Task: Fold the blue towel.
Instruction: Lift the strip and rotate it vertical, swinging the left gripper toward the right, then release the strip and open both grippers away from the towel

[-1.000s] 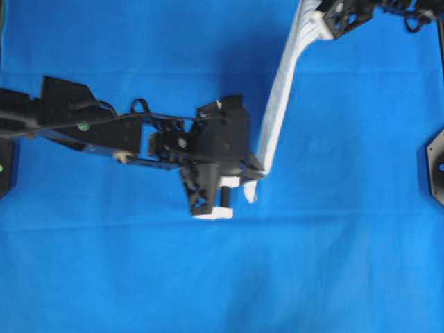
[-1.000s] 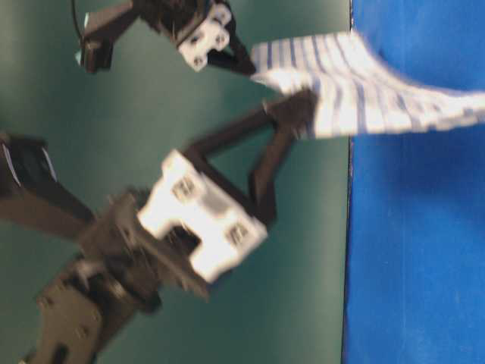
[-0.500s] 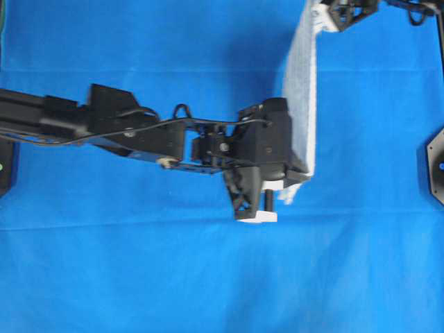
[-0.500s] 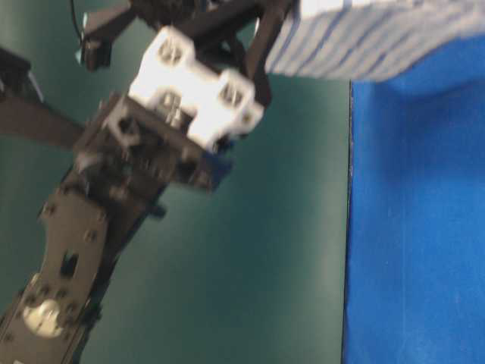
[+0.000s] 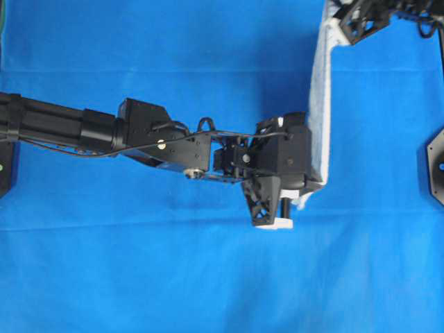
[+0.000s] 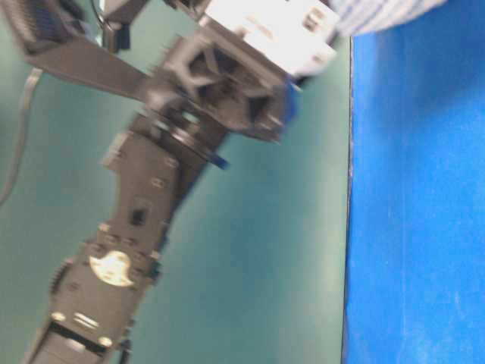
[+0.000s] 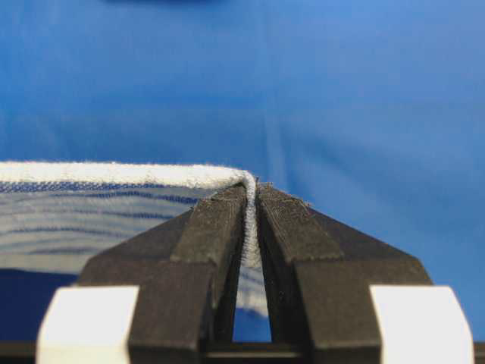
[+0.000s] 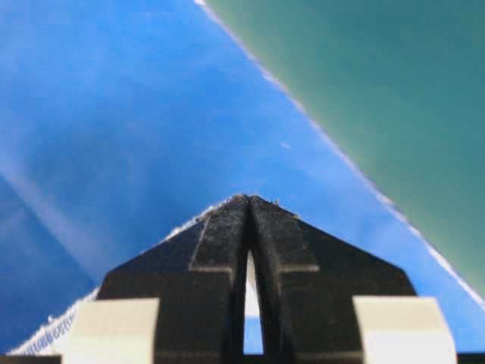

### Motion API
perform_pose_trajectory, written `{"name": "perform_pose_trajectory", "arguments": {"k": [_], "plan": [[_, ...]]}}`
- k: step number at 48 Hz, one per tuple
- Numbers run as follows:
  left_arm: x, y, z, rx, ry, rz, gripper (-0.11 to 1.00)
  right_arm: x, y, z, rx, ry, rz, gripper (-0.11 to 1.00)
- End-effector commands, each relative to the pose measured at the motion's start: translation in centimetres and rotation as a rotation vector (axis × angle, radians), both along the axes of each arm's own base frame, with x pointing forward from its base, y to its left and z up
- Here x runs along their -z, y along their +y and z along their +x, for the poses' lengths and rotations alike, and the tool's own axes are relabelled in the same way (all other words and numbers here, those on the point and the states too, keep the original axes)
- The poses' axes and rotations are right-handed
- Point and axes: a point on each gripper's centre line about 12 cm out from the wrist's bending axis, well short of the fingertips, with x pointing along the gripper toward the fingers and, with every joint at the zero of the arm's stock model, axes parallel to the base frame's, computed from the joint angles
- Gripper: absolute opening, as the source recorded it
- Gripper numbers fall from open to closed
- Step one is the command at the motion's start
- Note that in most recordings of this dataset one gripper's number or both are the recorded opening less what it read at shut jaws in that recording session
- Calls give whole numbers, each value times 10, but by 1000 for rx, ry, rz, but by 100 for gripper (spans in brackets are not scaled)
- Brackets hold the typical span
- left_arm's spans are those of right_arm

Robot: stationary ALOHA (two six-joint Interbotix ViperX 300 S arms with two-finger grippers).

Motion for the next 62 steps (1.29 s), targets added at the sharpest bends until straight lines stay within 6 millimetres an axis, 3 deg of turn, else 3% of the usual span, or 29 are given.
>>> {"name": "perform_pose_trajectory", "arguments": {"k": [1, 13, 22, 41, 45, 52, 55, 62], "plan": [[-21, -2, -9, -8, -37, -24, 4, -7, -6, 23, -37, -43, -24, 0], [-1, 1, -46, -78, 1, -131, 4, 8, -11, 87, -128, -46, -19, 0], [12, 5, -72, -114, 19, -176, 4, 14, -12, 117, -162, -47, -19, 0], [19, 15, -80, -138, 37, -175, 5, 15, -12, 118, -161, -41, -16, 0], [20, 16, -80, -140, 40, -175, 14, 15, -12, 118, -165, -43, -20, 1], [19, 16, -81, -136, 46, -168, 43, 14, -11, 118, -174, -37, -27, 2], [16, 18, -83, -136, 53, -162, 58, 13, -9, 118, -190, -28, -38, 14], [1, 27, -94, -150, 101, -147, 75, 2, -2, 114, -228, -21, -76, 57]]}}
